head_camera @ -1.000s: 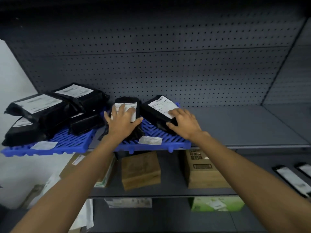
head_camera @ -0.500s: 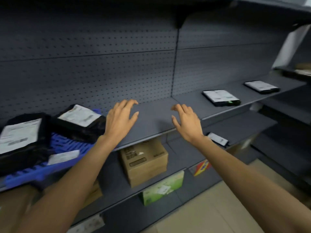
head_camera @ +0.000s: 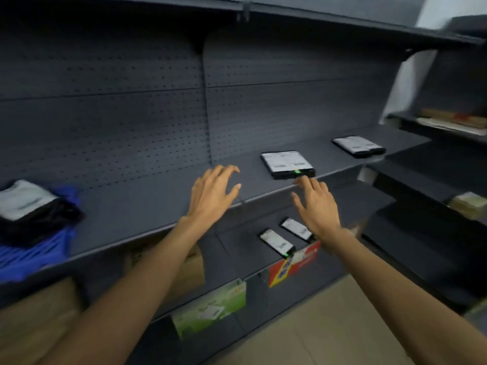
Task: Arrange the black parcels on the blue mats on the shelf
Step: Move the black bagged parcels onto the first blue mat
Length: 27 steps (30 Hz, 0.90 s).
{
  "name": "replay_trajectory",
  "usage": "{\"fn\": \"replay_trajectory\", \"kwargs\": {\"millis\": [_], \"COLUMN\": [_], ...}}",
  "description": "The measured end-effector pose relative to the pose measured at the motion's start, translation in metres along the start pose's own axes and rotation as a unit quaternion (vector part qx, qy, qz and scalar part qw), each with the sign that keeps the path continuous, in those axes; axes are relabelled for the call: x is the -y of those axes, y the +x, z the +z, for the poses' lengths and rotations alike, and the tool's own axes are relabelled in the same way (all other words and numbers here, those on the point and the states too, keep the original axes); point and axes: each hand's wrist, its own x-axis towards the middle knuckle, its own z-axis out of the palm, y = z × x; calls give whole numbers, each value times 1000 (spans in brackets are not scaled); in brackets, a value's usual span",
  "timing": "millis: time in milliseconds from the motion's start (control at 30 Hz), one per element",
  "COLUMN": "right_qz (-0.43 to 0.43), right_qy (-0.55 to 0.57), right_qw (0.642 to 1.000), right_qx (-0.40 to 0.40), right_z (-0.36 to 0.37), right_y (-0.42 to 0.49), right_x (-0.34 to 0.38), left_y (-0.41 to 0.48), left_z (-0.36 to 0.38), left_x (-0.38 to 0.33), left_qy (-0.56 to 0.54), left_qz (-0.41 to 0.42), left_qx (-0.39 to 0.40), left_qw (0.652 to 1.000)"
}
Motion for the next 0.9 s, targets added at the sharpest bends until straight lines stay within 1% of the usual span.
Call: {"fn": "replay_trajectory", "kwargs": {"millis": [67, 133, 300, 400, 500, 600, 667, 733, 800, 833, 900], "right_qz": [-63, -121, -248, -285, -282, -247, -235, -231, -231, -233, -234], "right_qy": [48, 99, 190, 206, 191, 158, 125, 105, 99, 99, 104], "right_qw": [997, 987, 944, 925, 916, 908, 910, 910, 915, 917, 922], "right_qx": [21, 46, 104, 143, 213, 299, 319, 327, 317, 308, 289], "right_z": [21, 43, 89, 113, 141, 171, 189, 201, 209, 210, 206], "right_y": [16, 26, 31, 30, 31, 40, 47, 52, 55, 56, 61], "right_x": [50, 117, 299, 400, 480, 533, 550, 557, 560, 561, 567], "left_y": [-20, -47, -133, -181, -215, -226, -225, -225, -223, -222, -220], "left_z": [-26, -62, -147, -186, -215, -228, -230, -232, -235, -237, -242], "left_x": [38, 87, 207, 273, 334, 380, 398, 408, 412, 412, 409], "left_qy": [42, 86, 173, 232, 258, 200, 166, 156, 152, 150, 149], "left_qz": [-51, -116, -273, -339, -427, -530, -563, -567, -569, -569, -563], "left_qx": [-10, -24, -57, -71, -57, 2, 40, 61, 73, 70, 34], "left_qw": [998, 989, 945, 909, 865, 824, 809, 806, 805, 805, 812]}}
